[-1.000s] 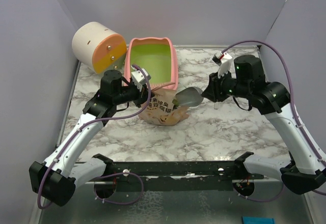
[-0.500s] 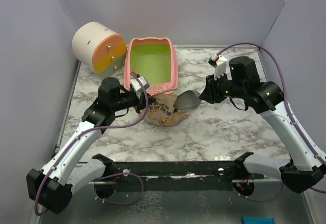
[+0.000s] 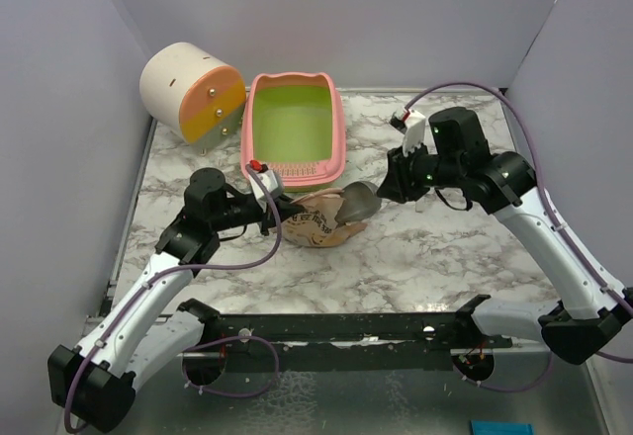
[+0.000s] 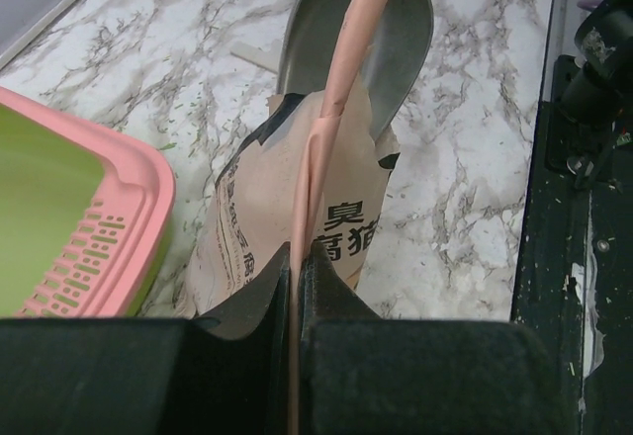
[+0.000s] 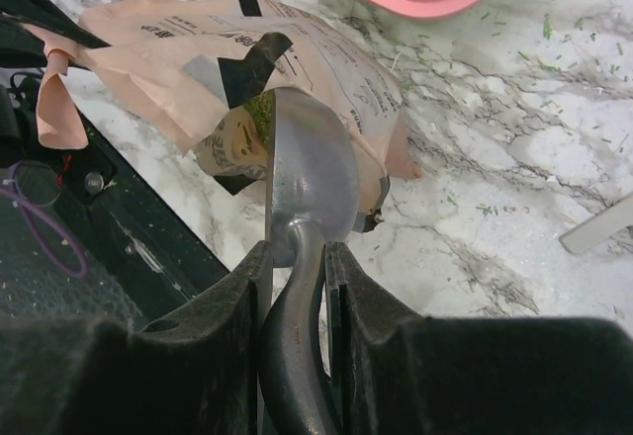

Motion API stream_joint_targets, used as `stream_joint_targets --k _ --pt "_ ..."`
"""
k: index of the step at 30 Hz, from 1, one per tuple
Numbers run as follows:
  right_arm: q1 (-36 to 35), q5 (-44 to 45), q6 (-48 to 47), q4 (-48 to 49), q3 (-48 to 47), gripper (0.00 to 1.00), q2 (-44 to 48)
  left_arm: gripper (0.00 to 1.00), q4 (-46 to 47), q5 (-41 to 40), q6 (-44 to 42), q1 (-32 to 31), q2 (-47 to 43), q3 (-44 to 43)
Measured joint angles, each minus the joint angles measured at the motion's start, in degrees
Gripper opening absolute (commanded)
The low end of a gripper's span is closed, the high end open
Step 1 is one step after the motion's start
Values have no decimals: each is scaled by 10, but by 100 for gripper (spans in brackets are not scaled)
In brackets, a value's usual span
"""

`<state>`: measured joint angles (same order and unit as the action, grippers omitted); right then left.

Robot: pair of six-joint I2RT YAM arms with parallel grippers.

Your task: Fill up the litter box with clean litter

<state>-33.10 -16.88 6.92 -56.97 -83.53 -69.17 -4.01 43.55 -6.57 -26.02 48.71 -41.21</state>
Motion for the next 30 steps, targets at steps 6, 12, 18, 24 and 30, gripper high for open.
stream_joint_targets --k 6,12,18,24,30 --pt "-31 15 17 5 16 1 -9 0 5 7 0 0 -33 26" --pt "-48 65 42 24 51 1 -29 0 -6 8 -5 -3 -41 28" --pt "-60 111 64 26 51 1 -44 1 -10 1 -15 -4 -45 38" --pt "-89 151 75 26 40 1 -52 2 -18 -7 -15 -5 -62 38" --pt "-120 195 82 24 19 1 -73 3 -20 -6 -5 -5 -64 35"
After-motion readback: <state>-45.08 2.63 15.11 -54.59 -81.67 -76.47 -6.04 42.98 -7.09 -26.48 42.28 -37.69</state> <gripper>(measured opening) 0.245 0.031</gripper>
